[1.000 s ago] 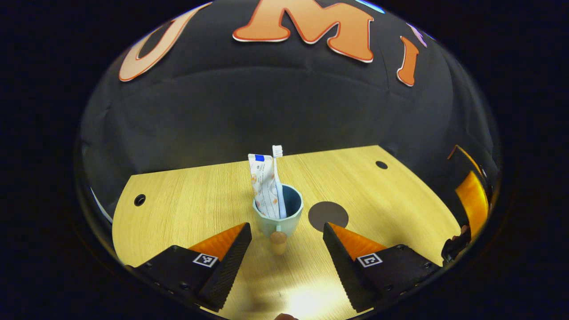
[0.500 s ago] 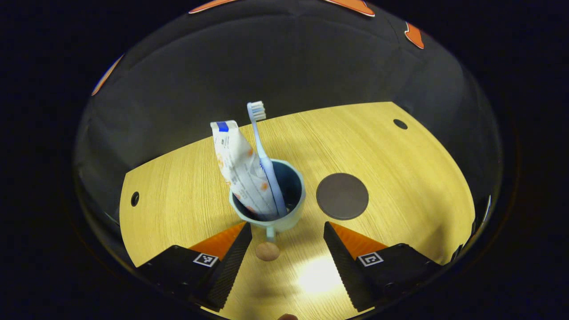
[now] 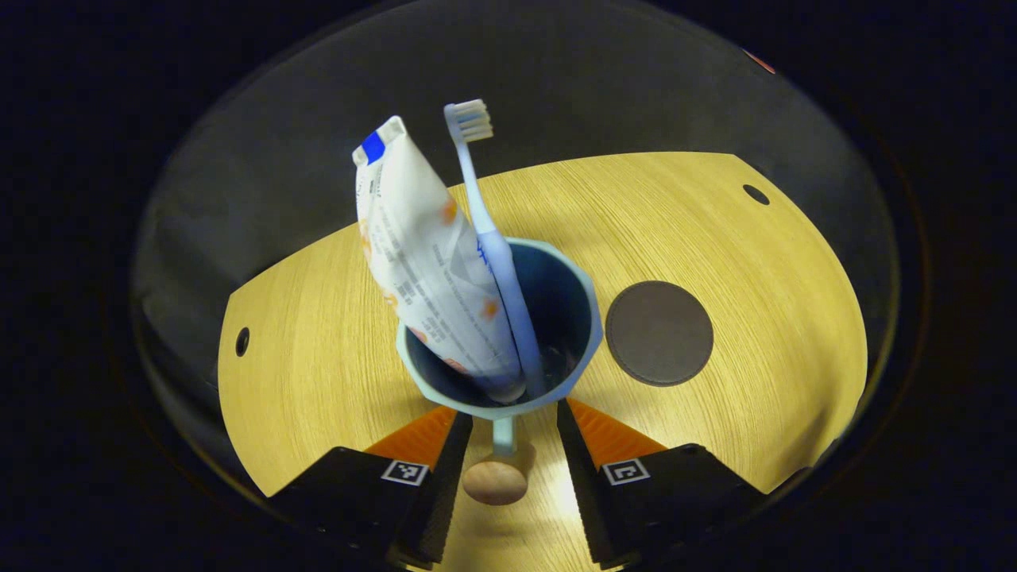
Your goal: Put the toothbrush and toothpaste on the desktop into the cup, then pick up the cup and place it on the coaster on the desktop.
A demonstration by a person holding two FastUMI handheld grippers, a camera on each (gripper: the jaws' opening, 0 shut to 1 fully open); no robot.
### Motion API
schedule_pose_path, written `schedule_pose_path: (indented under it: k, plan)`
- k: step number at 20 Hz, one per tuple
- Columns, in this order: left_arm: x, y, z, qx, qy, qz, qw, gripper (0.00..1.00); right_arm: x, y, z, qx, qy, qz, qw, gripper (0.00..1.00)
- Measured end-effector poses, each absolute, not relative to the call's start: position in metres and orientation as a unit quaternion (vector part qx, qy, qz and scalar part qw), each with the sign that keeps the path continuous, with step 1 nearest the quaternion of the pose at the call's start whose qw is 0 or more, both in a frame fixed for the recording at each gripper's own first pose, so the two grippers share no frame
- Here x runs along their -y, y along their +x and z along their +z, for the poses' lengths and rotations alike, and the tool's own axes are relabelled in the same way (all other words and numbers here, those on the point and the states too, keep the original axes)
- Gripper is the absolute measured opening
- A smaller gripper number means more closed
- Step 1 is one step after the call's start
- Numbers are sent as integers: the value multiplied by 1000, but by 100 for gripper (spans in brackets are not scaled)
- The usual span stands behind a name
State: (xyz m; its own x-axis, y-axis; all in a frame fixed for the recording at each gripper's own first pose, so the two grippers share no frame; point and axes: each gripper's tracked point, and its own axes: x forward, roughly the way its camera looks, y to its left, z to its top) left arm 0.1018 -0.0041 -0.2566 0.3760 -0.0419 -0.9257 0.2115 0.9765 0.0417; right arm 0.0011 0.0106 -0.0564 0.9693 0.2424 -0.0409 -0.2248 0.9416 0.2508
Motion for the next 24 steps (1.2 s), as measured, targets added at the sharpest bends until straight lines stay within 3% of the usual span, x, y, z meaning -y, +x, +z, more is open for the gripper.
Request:
schedule_pose_path:
  k: [1, 3, 5, 6, 7, 10, 17, 18, 24]
  plan:
    - [3, 101, -261, -554, 76, -76, 825, 63, -11, 0, -55, -33, 123, 119, 985, 91]
    - [2, 100, -262, -555, 71, -74, 826, 58, -12, 0, -54, -32, 121, 118, 985, 91]
    - [6, 100, -265, -552, 63, -73, 828, 30, -13, -1, -51, -31, 122, 119, 985, 91]
    - [7, 103, -265, -549, 60, -73, 830, 36, -14, -3, -51, -30, 122, 120, 985, 91]
    - [5, 101, -265, -547, 56, -76, 832, 30, -13, -4, -51, -30, 120, 119, 985, 91]
    - [3, 108, -256, -544, 44, -74, 835, 25, -11, -6, -48, -28, 119, 117, 986, 91]
    - [2, 121, -234, -510, 13, -74, 857, 25, -8, -6, -39, -31, 112, 113, 987, 91]
    - [3, 122, -235, -511, 15, -74, 856, 20, -7, -6, -37, -30, 111, 113, 987, 92]
    - [4, 119, -241, -503, -13, -82, 860, 18, -10, -8, -39, -31, 102, 113, 988, 92]
